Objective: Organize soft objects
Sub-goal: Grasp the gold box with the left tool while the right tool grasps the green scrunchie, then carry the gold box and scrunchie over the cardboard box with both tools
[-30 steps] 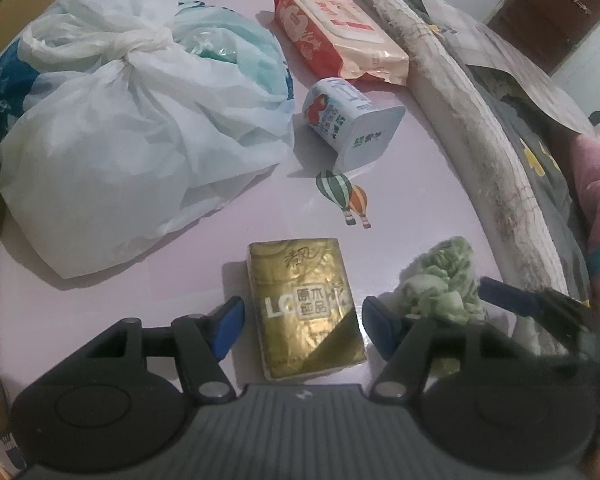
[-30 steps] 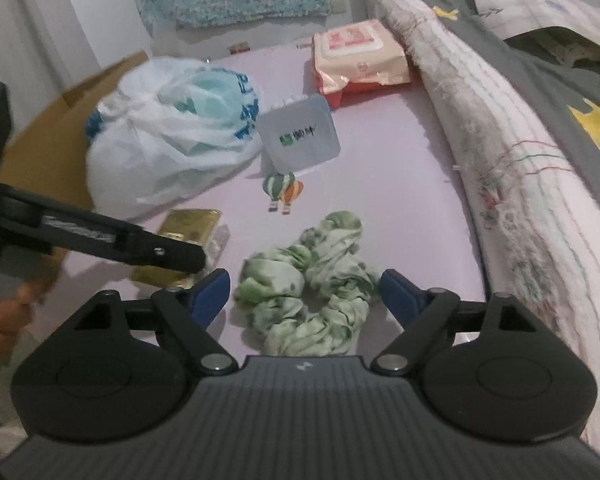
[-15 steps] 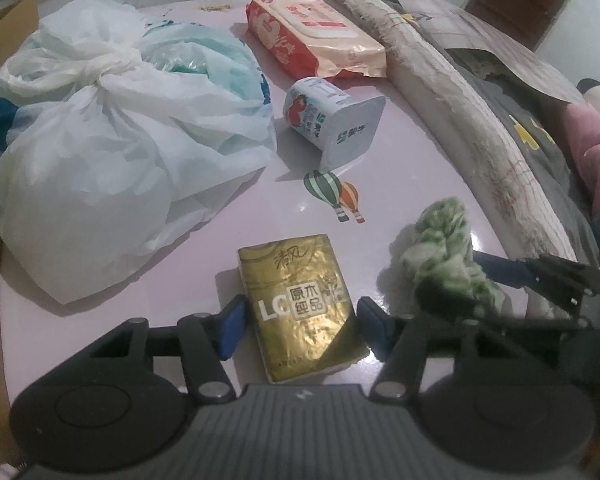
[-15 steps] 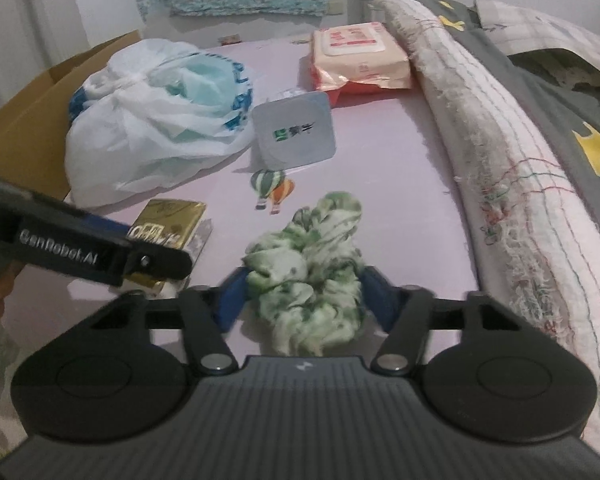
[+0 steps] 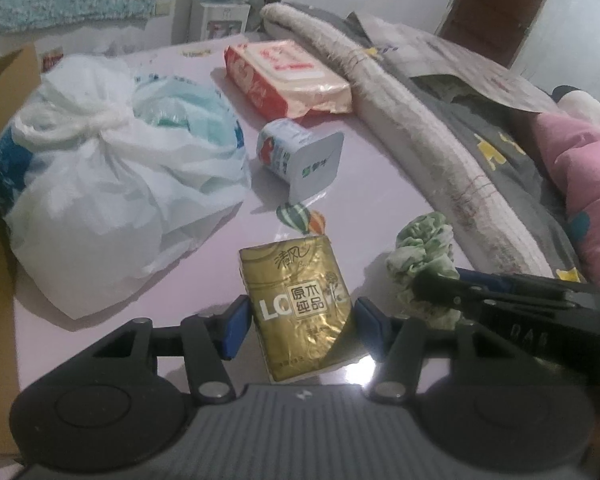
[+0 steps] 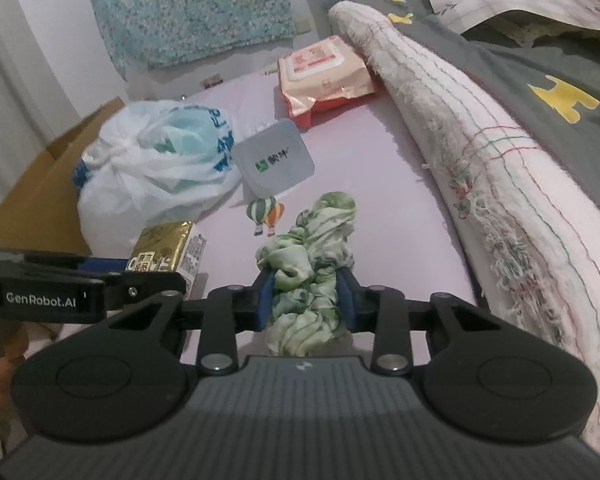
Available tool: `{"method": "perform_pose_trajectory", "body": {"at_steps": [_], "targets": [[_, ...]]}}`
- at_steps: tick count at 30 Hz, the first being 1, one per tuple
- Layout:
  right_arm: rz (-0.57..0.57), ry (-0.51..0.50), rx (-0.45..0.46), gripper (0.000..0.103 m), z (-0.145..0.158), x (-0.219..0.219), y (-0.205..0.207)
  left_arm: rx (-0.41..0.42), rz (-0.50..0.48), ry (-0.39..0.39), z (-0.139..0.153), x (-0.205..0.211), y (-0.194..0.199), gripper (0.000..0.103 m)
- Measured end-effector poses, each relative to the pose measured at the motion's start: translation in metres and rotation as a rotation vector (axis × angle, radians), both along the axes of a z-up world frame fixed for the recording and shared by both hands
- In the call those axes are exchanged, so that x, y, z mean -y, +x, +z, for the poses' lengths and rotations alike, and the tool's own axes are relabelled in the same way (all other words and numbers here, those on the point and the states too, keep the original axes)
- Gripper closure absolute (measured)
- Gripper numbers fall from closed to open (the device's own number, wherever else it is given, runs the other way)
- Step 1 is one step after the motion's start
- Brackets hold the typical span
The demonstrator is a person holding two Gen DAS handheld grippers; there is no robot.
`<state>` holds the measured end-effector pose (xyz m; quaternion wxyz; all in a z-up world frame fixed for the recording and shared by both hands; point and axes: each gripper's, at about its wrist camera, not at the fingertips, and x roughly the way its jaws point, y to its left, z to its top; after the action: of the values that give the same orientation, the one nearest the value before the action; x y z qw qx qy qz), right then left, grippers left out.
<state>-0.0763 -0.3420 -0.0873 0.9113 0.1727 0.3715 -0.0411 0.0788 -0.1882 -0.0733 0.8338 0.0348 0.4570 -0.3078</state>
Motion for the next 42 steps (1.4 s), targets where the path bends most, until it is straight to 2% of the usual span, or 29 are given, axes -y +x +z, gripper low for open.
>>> {"method": "perform_pose_trajectory", "body": {"at_steps": [18,31,37,42], "targets": [[0.048,0.027,0.120,0.072,0.048,-0.026,-0.023,0.126,0.033,-0.070,0.043,-0.025,-0.035,0.046],[0.118,0.022,0.162,0.072,0.070,-0.054,-0.022,0.184,0.073,-0.118,0.064,-0.044,-0.048,0.047],[0.199,0.019,0.185,0.072,0.090,-0.082,-0.003,0.211,0.134,-0.175,0.080,-0.069,-0.045,0.048],[0.304,0.021,0.223,0.072,0.112,-0.119,0.024,0.244,0.231,-0.218,0.100,-0.112,-0.039,0.048]]}}
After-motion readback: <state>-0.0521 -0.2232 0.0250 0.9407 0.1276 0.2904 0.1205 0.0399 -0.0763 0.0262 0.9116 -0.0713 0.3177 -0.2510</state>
